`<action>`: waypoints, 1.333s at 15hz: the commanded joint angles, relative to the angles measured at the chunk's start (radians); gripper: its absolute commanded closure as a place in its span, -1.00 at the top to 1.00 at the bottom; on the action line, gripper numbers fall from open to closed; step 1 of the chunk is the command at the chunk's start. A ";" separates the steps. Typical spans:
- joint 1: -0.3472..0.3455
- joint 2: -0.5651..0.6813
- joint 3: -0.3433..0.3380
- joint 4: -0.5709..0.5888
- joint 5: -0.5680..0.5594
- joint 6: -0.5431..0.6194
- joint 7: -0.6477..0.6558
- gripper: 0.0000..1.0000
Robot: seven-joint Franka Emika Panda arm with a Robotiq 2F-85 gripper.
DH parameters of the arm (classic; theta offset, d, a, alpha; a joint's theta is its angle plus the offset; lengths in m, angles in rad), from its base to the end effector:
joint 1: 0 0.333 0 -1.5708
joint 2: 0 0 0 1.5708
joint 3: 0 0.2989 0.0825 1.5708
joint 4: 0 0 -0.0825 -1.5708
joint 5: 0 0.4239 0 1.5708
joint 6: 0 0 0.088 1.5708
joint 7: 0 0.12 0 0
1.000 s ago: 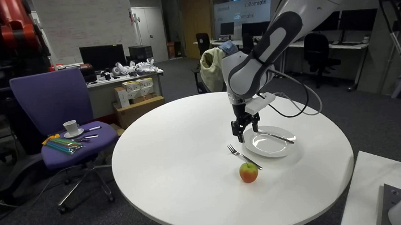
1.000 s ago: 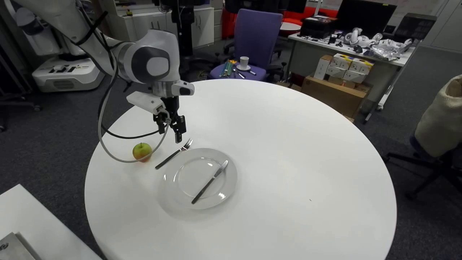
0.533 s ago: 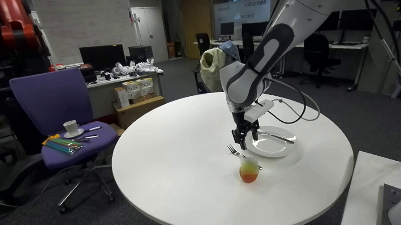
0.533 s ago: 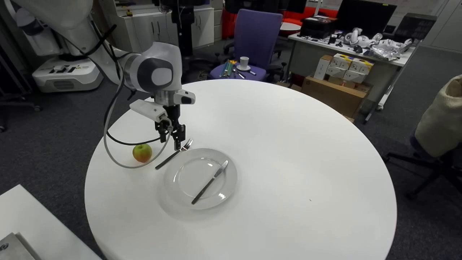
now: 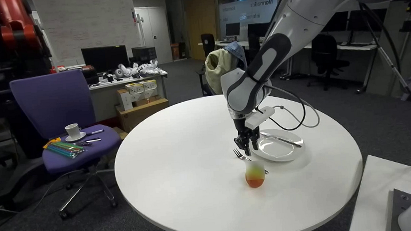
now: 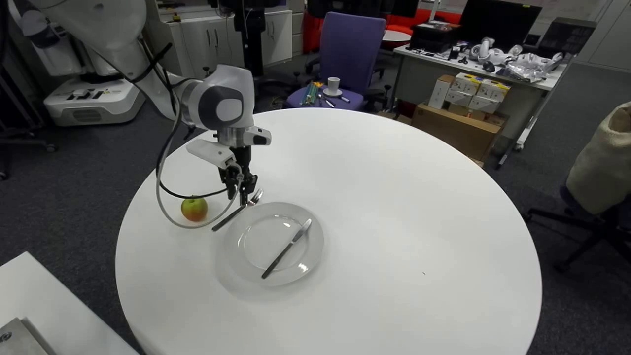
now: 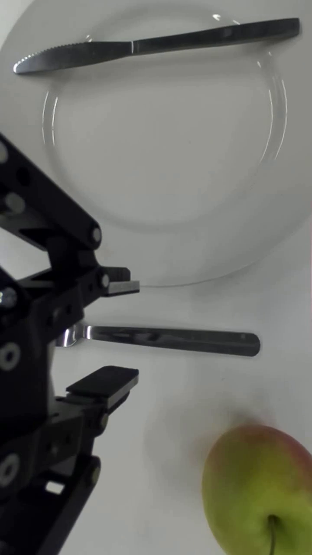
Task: Put the silver fork on the white plate.
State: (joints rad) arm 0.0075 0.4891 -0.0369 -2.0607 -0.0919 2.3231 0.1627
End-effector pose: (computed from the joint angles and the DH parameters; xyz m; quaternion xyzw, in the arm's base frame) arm 0.5768 -0.0208 0.1159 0.9911 -0.0592 -0.1102 0.0461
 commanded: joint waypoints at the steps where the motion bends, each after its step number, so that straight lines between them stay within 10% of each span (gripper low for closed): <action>1: 0.018 0.033 0.000 0.055 0.020 -0.027 0.015 0.09; 20: 0.050 0.110 0.007 0.118 0.024 -0.036 0.010 -0.07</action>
State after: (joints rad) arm 0.0557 0.5994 -0.0296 -1.9584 -0.0892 2.3181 0.1640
